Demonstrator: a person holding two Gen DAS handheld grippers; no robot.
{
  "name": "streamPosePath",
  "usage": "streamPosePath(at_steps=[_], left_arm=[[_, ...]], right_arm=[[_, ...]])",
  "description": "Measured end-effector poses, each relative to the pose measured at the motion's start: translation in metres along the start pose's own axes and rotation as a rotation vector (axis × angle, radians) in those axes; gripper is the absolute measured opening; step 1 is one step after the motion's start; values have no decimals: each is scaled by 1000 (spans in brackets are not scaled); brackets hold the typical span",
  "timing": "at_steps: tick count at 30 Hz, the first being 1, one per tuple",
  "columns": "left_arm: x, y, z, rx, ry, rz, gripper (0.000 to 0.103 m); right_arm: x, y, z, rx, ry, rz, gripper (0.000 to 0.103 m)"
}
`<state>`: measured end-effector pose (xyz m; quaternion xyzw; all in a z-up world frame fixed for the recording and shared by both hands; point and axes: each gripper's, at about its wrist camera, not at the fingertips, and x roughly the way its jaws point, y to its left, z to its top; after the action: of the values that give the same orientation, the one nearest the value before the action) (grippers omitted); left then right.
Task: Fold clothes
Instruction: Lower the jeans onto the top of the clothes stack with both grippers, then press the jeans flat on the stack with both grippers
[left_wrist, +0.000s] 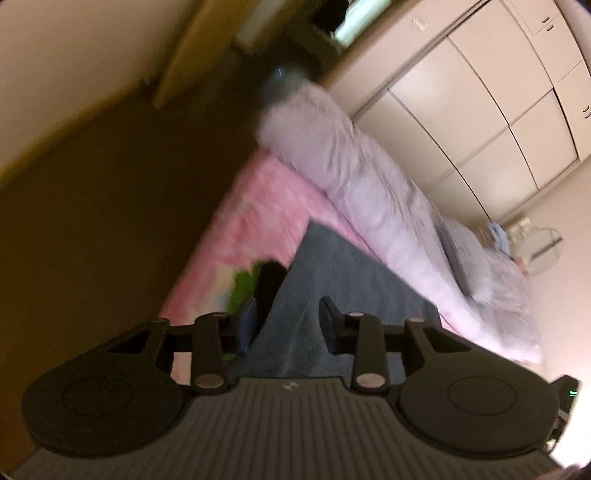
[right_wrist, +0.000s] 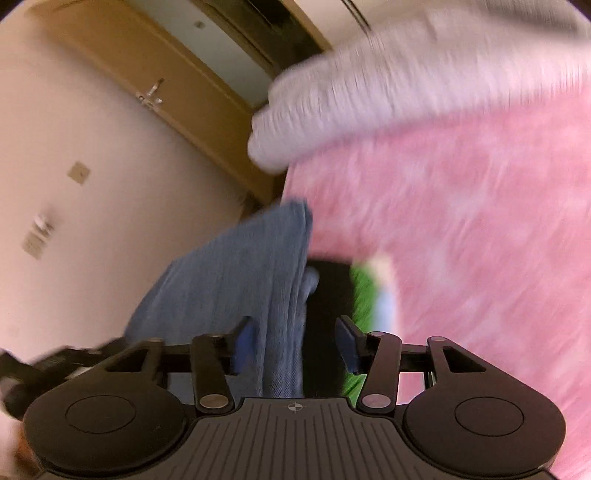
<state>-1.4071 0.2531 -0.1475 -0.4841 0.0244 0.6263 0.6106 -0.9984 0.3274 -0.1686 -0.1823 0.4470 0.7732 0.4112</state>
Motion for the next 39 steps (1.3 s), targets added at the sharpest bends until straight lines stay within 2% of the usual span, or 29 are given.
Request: streamPosePath(at_steps=[4,6,8,10,13,18,22,24,27,29,34,39], left_arm=[[-17,-37,-4,108,-44,-33,27],[-6,-56,-11,178,-24,-51,27],[12,-68,-20,230,2,-24,26],[32,-70,-30,259,35,36,25],[54,-64,-42,280,61,94,12],[57,-54,-41,243,62,90,10],[39,-65,-41,270,51,88,11],[23,-70,-48,279,45,62,11],[7,-76,-63,293,54,51,11],[3,-77,-73,305,68,69,11],[9,-72,-93,328,110,135,12],[1,-78,-94,329,88,151,11]], right_arm=[[-10,40,-4,-239,-87,-58,21],[-9,61,-11,-364,-112,-64,16],[2,73,-22,-443,-107,-103,13],[21,71,-33,-444,-61,-157,13],[43,56,-46,-406,-15,-180,13],[46,45,-45,-368,14,-174,13],[33,46,-34,-317,11,-156,13],[17,52,-33,-301,20,-127,13],[-8,67,-40,-338,49,-81,13],[-20,74,-48,-372,67,-61,13],[-5,73,-75,-424,142,-89,13],[-17,81,-79,-483,119,-102,13]])
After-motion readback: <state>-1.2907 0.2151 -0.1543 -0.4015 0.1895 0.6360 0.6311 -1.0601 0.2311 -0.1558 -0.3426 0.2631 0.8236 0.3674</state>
